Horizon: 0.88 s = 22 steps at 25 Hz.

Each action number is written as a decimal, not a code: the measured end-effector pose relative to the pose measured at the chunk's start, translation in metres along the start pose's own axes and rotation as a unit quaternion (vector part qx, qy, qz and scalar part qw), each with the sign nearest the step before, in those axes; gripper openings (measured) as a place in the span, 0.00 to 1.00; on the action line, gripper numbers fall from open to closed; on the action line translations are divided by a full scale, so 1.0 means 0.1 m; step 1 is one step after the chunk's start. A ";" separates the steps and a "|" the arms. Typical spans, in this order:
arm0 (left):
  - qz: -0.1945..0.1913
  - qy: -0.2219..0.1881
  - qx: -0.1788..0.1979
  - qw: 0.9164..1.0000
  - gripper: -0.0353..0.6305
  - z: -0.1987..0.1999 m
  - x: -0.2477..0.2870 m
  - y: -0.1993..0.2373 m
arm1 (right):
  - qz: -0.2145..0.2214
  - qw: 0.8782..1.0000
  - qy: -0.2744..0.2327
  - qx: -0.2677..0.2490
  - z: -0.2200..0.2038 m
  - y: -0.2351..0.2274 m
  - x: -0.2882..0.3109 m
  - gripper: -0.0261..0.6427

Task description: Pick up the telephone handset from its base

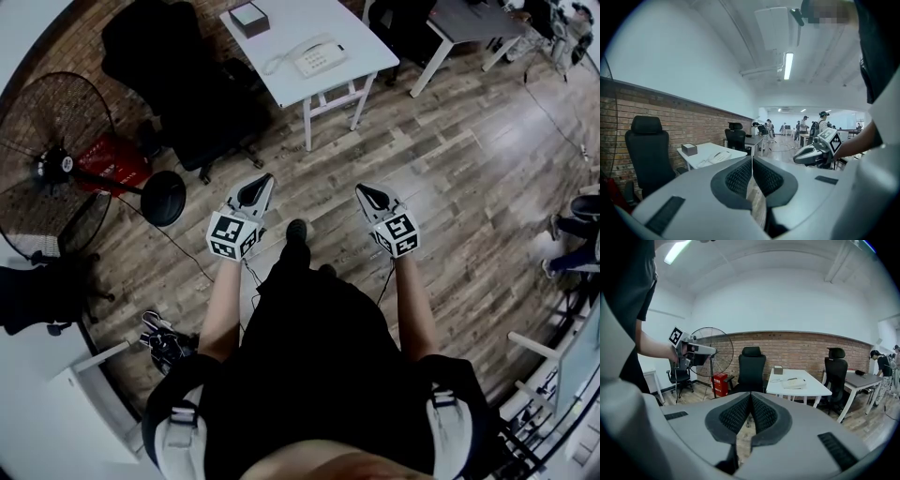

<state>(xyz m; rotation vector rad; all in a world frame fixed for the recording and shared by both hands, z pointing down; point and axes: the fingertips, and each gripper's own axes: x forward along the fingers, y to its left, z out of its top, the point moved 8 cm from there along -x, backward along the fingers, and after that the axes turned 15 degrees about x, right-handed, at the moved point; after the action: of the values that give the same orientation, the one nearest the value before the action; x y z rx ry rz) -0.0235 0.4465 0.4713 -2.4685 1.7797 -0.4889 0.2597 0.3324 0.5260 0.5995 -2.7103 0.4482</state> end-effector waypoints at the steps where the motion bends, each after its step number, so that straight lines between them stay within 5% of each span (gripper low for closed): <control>1: -0.001 0.000 0.000 1.000 0.09 -0.01 0.03 0.05 | -0.002 1.000 0.000 0.000 0.03 -0.03 0.04 0.04; 22: -0.018 -0.001 -0.014 1.000 0.09 -0.18 0.79 0.93 | -0.022 0.999 0.014 0.030 0.32 -0.48 0.85 0.04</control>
<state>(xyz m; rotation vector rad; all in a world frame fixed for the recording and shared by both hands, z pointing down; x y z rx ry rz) -0.0910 0.3440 0.4843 -2.5237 1.7564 -0.4676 0.2007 0.2502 0.5403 0.6626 -2.6598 0.5234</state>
